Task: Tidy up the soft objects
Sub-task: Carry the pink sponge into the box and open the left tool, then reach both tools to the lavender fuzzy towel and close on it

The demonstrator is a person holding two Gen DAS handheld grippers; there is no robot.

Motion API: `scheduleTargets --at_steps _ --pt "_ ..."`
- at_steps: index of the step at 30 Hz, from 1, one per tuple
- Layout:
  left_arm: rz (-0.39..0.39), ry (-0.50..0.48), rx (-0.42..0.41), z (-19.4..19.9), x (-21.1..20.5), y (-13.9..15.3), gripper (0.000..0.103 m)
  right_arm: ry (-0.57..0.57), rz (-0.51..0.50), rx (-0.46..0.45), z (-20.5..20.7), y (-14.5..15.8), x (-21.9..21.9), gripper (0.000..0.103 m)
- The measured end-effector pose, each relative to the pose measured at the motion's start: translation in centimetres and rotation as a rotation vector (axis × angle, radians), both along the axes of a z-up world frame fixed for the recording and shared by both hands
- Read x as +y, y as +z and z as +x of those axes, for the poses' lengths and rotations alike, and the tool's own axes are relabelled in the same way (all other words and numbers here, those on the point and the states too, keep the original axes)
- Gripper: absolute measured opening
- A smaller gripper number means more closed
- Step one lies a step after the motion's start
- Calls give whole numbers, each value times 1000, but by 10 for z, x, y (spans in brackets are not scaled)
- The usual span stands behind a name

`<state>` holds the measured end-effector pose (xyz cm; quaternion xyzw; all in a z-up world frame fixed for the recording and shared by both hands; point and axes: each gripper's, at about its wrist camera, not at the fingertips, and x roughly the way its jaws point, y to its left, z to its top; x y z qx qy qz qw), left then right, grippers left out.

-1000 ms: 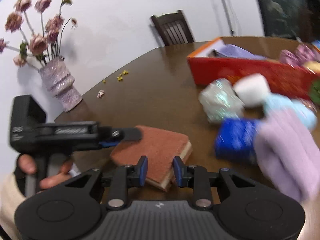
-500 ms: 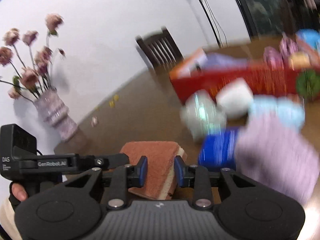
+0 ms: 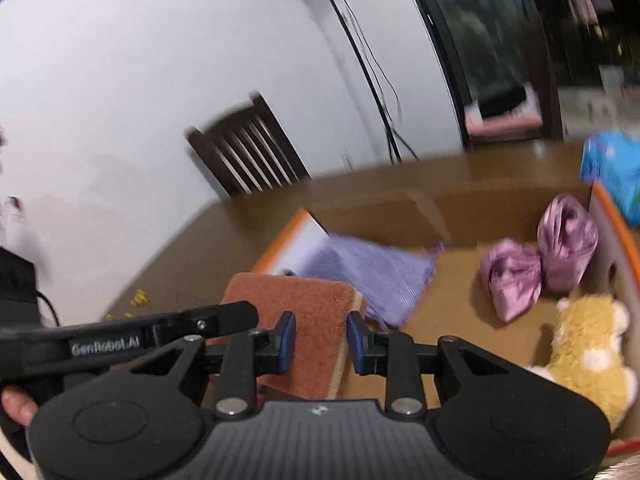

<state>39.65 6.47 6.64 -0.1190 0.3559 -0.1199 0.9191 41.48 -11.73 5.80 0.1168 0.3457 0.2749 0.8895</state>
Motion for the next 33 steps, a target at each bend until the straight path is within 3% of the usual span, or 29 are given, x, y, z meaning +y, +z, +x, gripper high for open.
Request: scheduleTargets --at_steps 6,10,19,22,24,33 --pt "42 -7 -33 -10 1 -4 70 44 -44 90 18 -32 18 30" --pt "96 8 -90 -21 -4 10 72 68 -44 87 20 -34 23 36" --pt "128 -10 -194 -65 -7 50 80 36 -44 -72 -28 27 -22 40" --pt "138 -22 -234 -87 -9 59 82 -13 -61 -128 -54 45 -50 47" --pt "141 -21 -248 -98 -11 64 82 -46 -67 -149 -69 52 -66 52" --pt "89 0 -322 -162 -15 76 83 -118 -44 -238 -145 64 -103 54"
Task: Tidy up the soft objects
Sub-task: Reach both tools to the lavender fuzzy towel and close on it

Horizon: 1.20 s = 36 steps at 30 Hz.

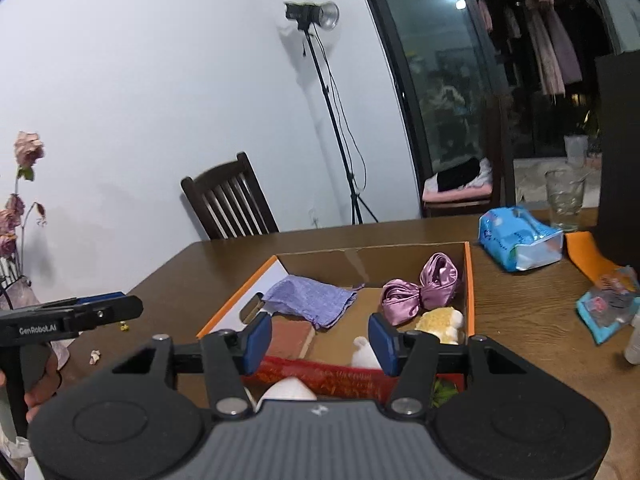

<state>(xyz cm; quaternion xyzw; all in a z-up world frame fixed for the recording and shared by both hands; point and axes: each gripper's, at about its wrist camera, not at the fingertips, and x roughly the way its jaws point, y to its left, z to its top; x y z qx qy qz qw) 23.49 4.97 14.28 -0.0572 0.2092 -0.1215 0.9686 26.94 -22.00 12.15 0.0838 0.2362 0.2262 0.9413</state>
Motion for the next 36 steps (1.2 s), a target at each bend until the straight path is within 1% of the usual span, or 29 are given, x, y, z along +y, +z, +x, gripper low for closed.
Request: scheduleTargets --at_steps 4,7,9,12,13,15,17,19,22,24,25,27,28,29,30,31,32,36 --pt "-3 4 -21 -44 -5 -15 85 12 -8 -51 -43 -7 2 56" --pt "-13 -1 -24 -76 -7 -30 86 18 -48 -89 -81 -17 6 56" --pt "-33 -5 -23 -96 -6 -40 88 26 -69 -112 -103 -24 10 62" --pt "-78 -7 -4 -127 -4 -59 92 15 -85 -120 -137 -41 13 63" --pt "-89 -5 6 -134 -3 -64 92 14 -87 -120 -148 -46 15 64" --pt "-103 -15 27 -137 -7 -70 92 20 -83 -104 -162 -59 15 66" --pt "-92 -34 24 -135 -14 -73 92 26 -74 -70 -165 -74 13 66" --pt "-85 -43 31 -124 -24 -76 92 23 -90 -48 -159 -85 11 66" --pt "-95 -104 55 -103 -44 -84 91 -30 -117 -14 -145 -103 10 66" --pt "-83 -148 80 -85 -64 -90 87 -53 -100 13 -136 -114 5 66" --pt "-75 -160 88 -78 -73 -93 85 -66 -76 24 -132 -117 0 66" --pt "-63 -175 100 -63 -90 -100 78 -86 -11 37 -126 -121 -10 63" --pt "-62 -179 116 -54 -98 -104 75 -98 19 37 -123 -122 -16 63" --pt "-66 -189 130 -46 -104 -107 71 -118 41 41 -120 -123 -21 63" --pt "-68 -194 147 -39 -109 -112 58 -136 54 48 -116 -124 -26 61" --pt "-58 -198 174 -32 -114 -117 49 -149 61 59 -112 -126 -29 59" --pt "-47 -206 196 -28 -118 -121 36 -156 63 75 -107 -128 -30 58" --pt "-78 -206 228 -30 -115 -128 34 -127 80 125 -94 -141 -28 57"
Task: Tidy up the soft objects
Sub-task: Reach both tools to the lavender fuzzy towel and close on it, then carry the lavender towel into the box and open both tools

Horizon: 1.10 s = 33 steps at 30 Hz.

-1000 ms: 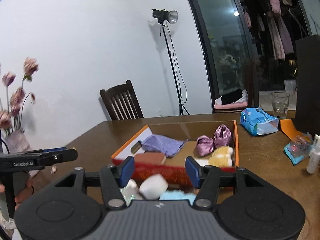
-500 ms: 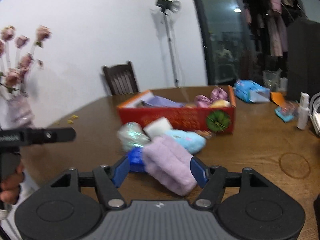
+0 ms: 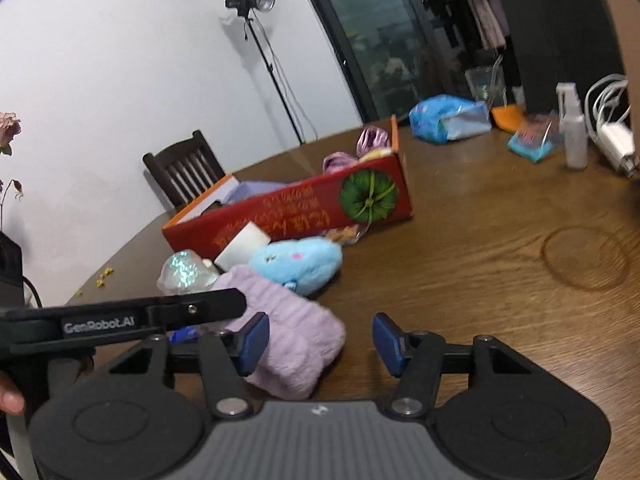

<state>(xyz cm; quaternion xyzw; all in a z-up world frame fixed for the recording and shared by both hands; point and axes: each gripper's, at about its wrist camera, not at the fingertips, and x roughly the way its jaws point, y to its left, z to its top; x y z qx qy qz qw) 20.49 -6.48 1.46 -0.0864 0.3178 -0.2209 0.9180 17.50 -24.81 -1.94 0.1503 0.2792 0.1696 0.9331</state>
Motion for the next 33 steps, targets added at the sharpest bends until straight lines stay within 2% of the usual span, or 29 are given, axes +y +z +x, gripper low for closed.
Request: scheduleTargets --at_steps 2,4,5,6,9,11,14,16,17,18,21,23,25,27,28,30,33 --pt "-12 10 12 0 2 -1 31 9 36 24 7 -7 0 55" --pt "-21 17 17 0 4 -2 30 22 82 47 14 -12 -1 48" --pt "-28 20 20 0 4 -2 29 33 94 52 17 -12 -1 44" --pt "-37 23 26 0 5 -2 27 45 100 60 20 -12 0 35" --pt "-99 2 34 -11 11 10 27 66 81 51 20 -6 4 23" --pt "-129 -14 31 -28 20 18 27 95 57 20 10 9 6 23" --pt "-168 -15 104 -46 32 10 29 186 -5 11 -9 23 10 23" --pt "-164 7 126 -55 38 0 39 218 -30 42 -17 19 16 26" --pt "-156 24 129 -57 39 -4 50 229 -37 55 -18 15 18 28" --pt "-152 51 124 -60 41 -6 56 229 -38 63 -19 12 20 30" --pt "-175 65 112 -59 47 -4 61 207 -4 57 -21 12 20 34" --pt "-173 77 116 -55 47 -4 61 195 3 40 -21 15 19 36" --pt "-174 75 131 -49 47 -7 57 167 6 58 -18 12 19 38" --pt "-178 50 166 -46 47 -13 35 156 15 83 -18 8 15 37" --pt "-180 43 176 -45 46 -16 34 159 24 98 -18 5 15 37" --pt "-180 33 160 -44 46 -16 29 170 38 114 -17 0 17 24" --pt "-216 7 94 -38 52 3 28 189 48 79 -14 10 22 19"
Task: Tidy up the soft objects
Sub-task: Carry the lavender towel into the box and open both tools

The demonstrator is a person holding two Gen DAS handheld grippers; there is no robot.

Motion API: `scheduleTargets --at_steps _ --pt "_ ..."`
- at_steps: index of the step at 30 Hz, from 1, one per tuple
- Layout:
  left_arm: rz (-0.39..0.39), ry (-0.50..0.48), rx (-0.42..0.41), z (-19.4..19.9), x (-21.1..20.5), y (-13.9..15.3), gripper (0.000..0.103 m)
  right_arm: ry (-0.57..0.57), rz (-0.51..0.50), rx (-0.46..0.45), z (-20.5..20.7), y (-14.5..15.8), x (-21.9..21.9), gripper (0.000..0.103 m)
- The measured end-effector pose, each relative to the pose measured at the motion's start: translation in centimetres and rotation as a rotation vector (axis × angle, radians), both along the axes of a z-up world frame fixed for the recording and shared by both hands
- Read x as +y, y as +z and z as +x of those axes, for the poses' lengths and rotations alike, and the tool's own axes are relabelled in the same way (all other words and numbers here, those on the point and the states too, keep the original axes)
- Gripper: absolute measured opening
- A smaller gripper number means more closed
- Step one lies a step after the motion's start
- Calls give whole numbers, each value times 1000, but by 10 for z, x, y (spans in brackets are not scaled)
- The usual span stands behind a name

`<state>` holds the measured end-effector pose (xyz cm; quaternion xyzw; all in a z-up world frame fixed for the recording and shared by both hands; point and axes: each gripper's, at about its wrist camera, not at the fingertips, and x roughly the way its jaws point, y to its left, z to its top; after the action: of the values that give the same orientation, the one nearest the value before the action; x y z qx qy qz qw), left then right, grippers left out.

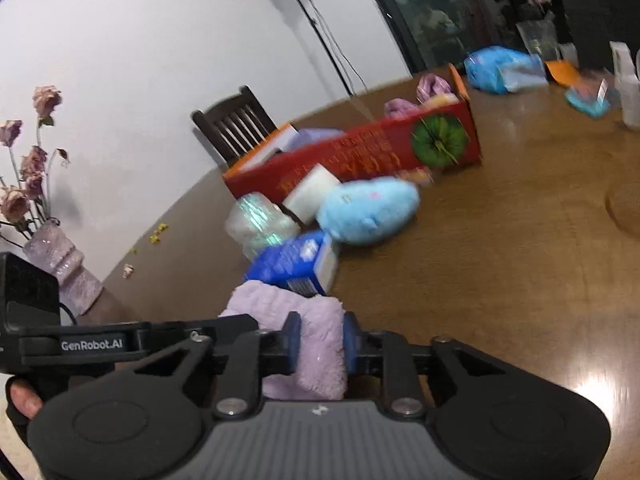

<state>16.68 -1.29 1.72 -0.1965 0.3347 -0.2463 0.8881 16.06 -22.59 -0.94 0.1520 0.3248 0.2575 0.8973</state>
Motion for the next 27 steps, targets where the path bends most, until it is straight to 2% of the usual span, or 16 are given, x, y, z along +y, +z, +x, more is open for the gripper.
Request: scheduleTargets --at_steps 3,6,8,11,13,16,18,20,21,25,27 --pt "1 16 -134 29 13 38 28 22 7 -106 19 33 7 19" --pt "28 62 -242 81 30 73 28 48 -13 -238 64 73 25 19" --pt "66 86 -252 128 42 87 28 60 -40 -282 110 95 44 19" --pt "121 128 -202 198 56 91 28 68 -108 -292 189 112 81 19" --pt "164 150 -125 244 64 81 28 64 -172 -253 242 108 107 19" --pt "263 164 -7 286 67 55 28 84 -269 -160 304 87 139 19" --pt "322 154 45 292 67 43 28 110 -275 -22 338 66 150 19" --pt "377 136 22 286 66 38 29 139 -184 143 356 52 148 19" --pt "402 123 13 283 65 36 29 161 -164 168 359 48 147 19" --pt "507 102 -11 288 50 31 29 174 -204 226 371 29 151 19" --pt "541 91 -6 290 42 29 32 168 -241 205 370 32 156 20"
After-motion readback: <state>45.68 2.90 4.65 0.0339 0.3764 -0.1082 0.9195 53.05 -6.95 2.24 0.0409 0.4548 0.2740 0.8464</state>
